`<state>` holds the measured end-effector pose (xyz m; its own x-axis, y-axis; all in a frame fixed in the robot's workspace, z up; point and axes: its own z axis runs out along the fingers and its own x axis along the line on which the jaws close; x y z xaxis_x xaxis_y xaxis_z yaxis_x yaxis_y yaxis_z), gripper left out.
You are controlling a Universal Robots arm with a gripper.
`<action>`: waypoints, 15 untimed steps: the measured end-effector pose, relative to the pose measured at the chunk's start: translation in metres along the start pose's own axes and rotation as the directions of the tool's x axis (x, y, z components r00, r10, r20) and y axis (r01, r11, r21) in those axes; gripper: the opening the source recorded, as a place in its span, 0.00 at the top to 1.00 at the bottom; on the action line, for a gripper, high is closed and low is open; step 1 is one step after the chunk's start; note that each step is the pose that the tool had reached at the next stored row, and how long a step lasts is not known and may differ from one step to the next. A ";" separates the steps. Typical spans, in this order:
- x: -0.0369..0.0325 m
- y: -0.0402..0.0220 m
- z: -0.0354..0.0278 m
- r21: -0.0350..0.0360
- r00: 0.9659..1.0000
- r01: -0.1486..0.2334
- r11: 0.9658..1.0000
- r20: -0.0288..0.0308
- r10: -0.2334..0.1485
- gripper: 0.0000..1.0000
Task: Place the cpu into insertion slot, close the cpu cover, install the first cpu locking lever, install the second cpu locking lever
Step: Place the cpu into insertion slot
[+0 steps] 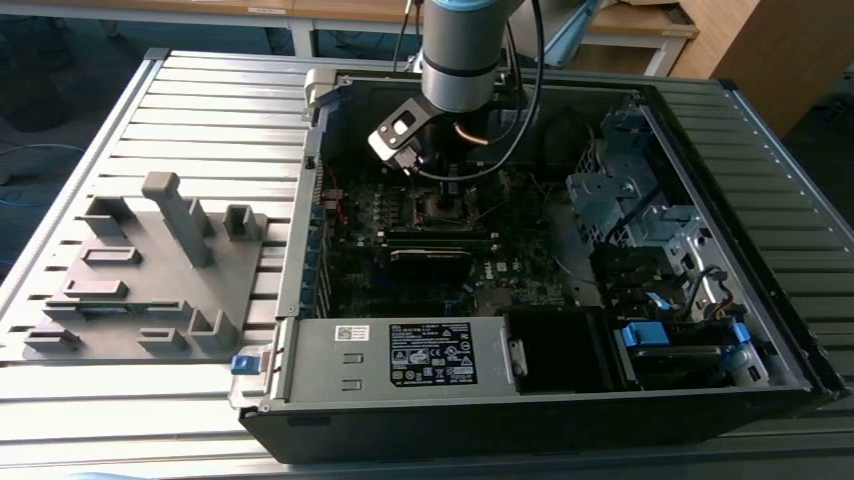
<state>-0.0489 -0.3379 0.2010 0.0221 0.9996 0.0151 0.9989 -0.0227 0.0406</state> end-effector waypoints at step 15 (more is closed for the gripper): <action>-0.0001 -0.0002 0.0029 0.000 1.000 0.000 1.000 0.000 0.000 0.89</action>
<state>-0.0489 -0.3380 0.1981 0.0221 0.9996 0.0146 0.9989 -0.0227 0.0403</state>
